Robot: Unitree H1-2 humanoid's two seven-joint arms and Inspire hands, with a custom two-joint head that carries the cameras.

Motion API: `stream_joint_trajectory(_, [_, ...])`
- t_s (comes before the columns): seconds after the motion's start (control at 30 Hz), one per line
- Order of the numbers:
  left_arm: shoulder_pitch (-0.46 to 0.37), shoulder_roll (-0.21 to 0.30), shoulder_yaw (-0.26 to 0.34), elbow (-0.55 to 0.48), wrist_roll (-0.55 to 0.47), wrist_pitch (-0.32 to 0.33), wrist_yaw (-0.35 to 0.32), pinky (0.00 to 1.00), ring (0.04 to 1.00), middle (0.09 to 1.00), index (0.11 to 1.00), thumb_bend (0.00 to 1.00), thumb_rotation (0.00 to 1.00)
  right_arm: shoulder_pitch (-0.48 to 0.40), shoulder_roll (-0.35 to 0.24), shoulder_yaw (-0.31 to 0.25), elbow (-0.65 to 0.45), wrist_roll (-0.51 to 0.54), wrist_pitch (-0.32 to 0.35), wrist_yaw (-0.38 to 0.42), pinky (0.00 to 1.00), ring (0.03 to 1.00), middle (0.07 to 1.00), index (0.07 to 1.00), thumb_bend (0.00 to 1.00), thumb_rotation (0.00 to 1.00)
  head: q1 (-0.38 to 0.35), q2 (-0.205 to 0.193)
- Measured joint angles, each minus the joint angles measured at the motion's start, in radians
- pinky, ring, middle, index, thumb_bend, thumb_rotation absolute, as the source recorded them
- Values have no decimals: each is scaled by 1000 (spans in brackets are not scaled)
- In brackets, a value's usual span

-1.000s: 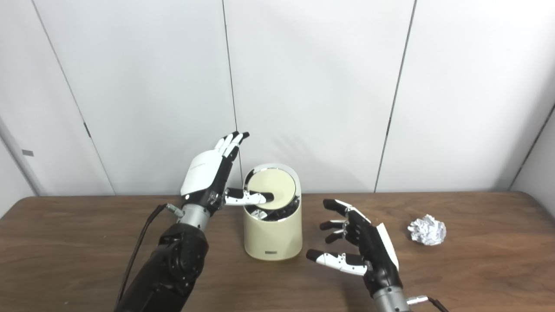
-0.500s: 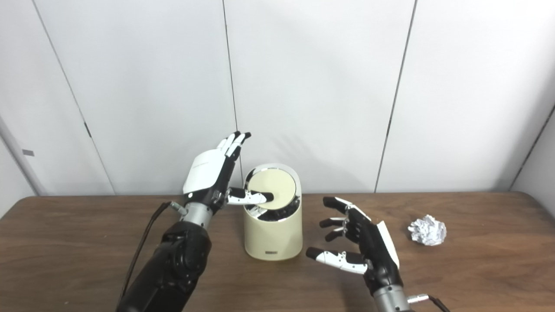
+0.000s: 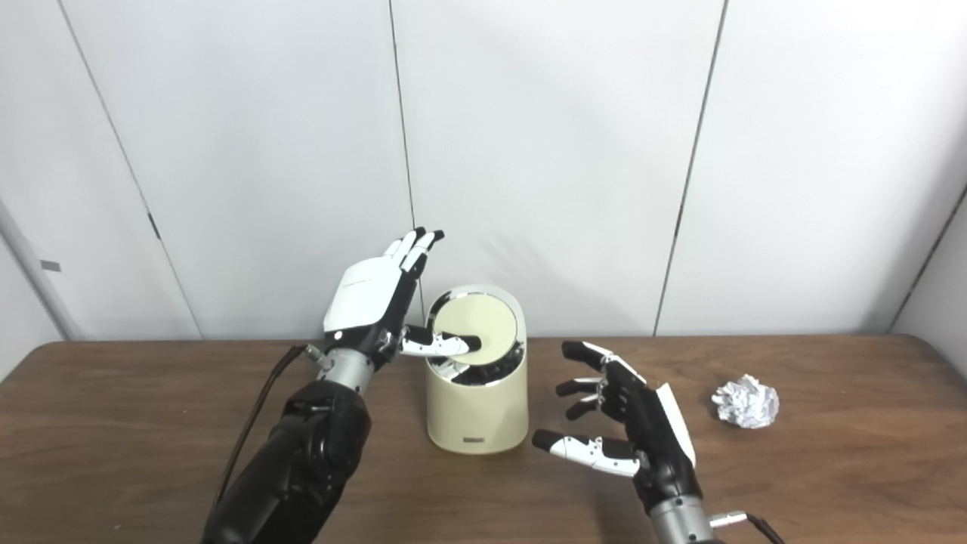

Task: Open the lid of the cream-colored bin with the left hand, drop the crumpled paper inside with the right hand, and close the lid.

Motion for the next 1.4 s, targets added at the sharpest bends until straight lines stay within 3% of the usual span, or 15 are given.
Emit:
stream_joint_trajectory(0.33, [-41,38,-83,-28,122,28,-75,787,977,1000,1000,1000,135,0,0,1,-6,-2,-11,0,473,624,796,753,716,178,-5,8])
stream_joint_trajectory(0.77, [-44,51,-96,-28,128,26,-156,798,997,1000,1000,1000,91,0,3,-1,-34,-4,-8,-2,471,619,801,755,728,206,-3,11])
stream_joint_trajectory(1.0, [-44,51,-93,-23,128,22,-148,775,985,1000,1000,1000,116,0,3,-1,-29,-4,-9,-3,470,619,795,752,719,197,0,5])
stream_joint_trajectory(1.13, [-42,48,-76,2,114,17,-107,760,963,1000,1000,1000,162,0,2,-1,-25,-4,-13,-2,469,623,798,754,716,196,0,2])
stream_joint_trajectory(1.23, [-28,32,-41,12,70,14,-71,763,944,1000,1000,991,199,0,2,-1,-21,-3,-15,-2,469,623,798,754,714,193,2,0])
stream_joint_trajectory(1.4, [9,-17,55,22,-68,-31,-9,723,911,979,1000,876,266,0,1,-1,-21,-4,-15,-2,467,619,795,752,708,182,6,2])
